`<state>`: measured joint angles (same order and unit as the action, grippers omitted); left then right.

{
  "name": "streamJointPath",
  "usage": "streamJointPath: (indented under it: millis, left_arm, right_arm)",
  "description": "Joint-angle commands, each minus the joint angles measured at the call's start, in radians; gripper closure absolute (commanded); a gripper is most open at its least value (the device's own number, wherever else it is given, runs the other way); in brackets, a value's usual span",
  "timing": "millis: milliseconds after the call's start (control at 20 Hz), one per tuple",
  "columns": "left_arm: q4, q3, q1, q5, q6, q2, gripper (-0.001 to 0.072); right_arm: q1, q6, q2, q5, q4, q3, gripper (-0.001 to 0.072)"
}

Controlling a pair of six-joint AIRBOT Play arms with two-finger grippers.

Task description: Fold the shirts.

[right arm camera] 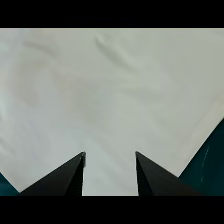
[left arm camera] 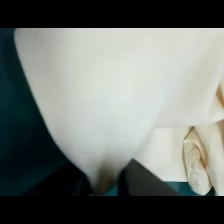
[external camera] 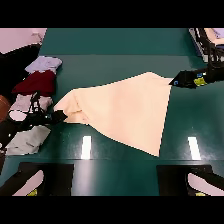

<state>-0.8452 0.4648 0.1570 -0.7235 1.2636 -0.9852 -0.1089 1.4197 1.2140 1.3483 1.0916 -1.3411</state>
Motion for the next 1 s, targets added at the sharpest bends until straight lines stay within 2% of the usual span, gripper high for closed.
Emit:
streamJointPath:
  millis: [0,150,300,350,400,450,600,800,850,900,950]
  left_arm:
    - [0.026,0.011,0.001,-0.002,-0.026,-0.007,0.0683]
    - [-0.056,0.136,0.002,-0.196,-0.026,-0.006,0.0683]
    - [-0.142,0.309,0.002,-0.413,-0.032,-0.006,0.0683]
    - [-0.152,0.358,0.002,-0.457,-0.042,-0.006,0.0682]
    - [-0.154,0.404,0.002,-0.486,-0.042,-0.006,0.0683]
    - [-0.154,0.438,0.002,-0.497,-0.041,-0.006,0.0683]
    - [-0.152,0.483,0.002,-0.467,-0.036,-0.006,0.0682]
    - [-0.152,0.483,0.002,-0.465,-0.033,-0.007,0.0682]
    - [-0.152,0.483,0.002,-0.465,-0.033,-0.007,0.0683]
    - [-0.152,0.483,0.002,-0.464,-0.033,-0.007,0.0682]
    - [-0.152,0.483,0.002,-0.464,-0.034,-0.007,0.0682]
  right_arm:
    - [0.0,0.001,0.0,0.058,0.01,0.001,0.034]
    - [0.026,0.022,-0.027,0.141,0.06,0.062,0.0341]
    - [0.132,0.069,-0.13,0.147,0.063,0.284,0.034]
    - [0.176,0.072,-0.17,0.148,0.062,0.375,0.032]
    - [0.211,0.072,-0.203,0.151,0.062,0.46,0.0207]
    - [0.244,0.072,-0.229,0.158,0.061,0.541,0.0137]
    - [0.282,0.072,-0.282,0.15,0.037,0.748,0.0142]
    - [0.207,0.119,-0.296,0.076,0.0,0.894,0.0143]
    - [0.178,0.132,-0.285,0.054,-0.001,0.912,0.0157]
    - [0.15,0.139,-0.266,0.038,-0.001,0.923,0.0209]
    - [0.115,0.152,-0.238,0.019,-0.004,0.93,0.021]
